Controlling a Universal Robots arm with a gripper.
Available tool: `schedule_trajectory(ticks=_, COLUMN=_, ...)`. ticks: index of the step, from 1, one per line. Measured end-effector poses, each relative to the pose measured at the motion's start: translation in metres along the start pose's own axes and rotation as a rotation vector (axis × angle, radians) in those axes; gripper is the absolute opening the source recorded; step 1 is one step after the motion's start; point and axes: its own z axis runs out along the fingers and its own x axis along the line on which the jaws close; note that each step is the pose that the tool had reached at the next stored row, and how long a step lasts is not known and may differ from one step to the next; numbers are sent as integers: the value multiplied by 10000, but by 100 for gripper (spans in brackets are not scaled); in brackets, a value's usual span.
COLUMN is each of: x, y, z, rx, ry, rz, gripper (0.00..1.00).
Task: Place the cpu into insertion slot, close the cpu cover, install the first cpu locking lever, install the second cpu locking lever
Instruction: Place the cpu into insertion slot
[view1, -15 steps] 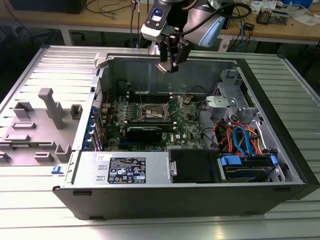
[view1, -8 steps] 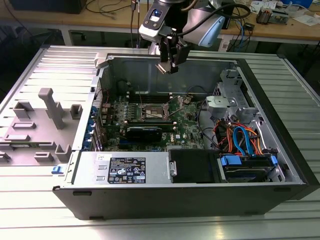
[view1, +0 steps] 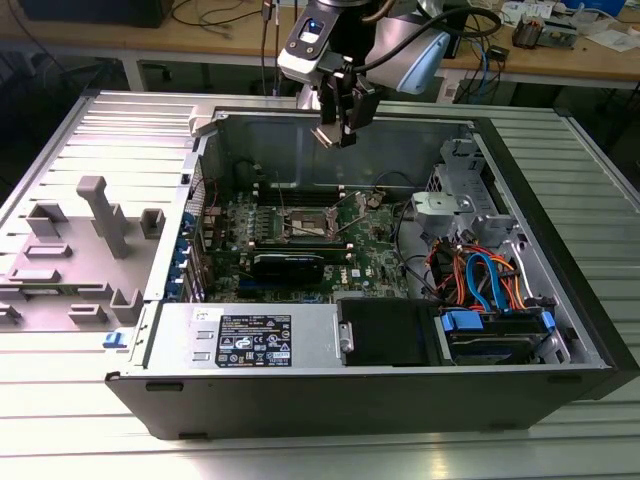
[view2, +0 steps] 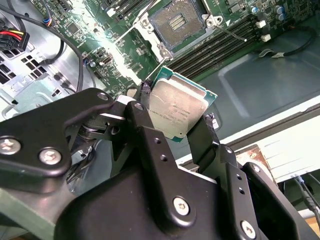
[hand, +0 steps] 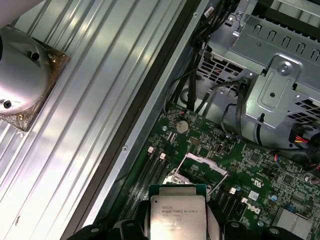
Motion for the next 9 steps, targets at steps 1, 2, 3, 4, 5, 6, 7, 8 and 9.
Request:
schedule_trajectory(ticks=1, x=0, y=0, z=0, rx=-1, ry=0, rz=1, gripper=54)
schedule_trajectory(ticks=2, x=0, y=0, z=0, rx=0, ry=0, rz=1, gripper=54)
schedule_trajectory(ticks=3, x=0, y=0, z=0, rx=0, ry=0, rz=5, gripper=54)
schedule_trajectory(ticks=4, x=0, y=0, z=0, rx=0, ry=-1, rz=17, gripper=54)
schedule_trajectory(ticks=5, x=0, y=0, z=0, rx=-1, ry=-3, rz=40, gripper=54)
schedule_trajectory(ticks=6, x=0, y=0, z=1, rx=-2, ry=-8, rz=105, gripper=54)
schedule_trajectory(ticks=7, x=0, y=0, z=2, rx=-2, ry=-11, rz=151, gripper=54)
schedule_trajectory(ticks=8, x=0, y=0, z=4, rx=-3, ry=-18, rz=232, gripper=54)
schedule_trajectory(ticks=9, x=0, y=0, z=5, rx=-3, ry=-24, rz=323, gripper=54)
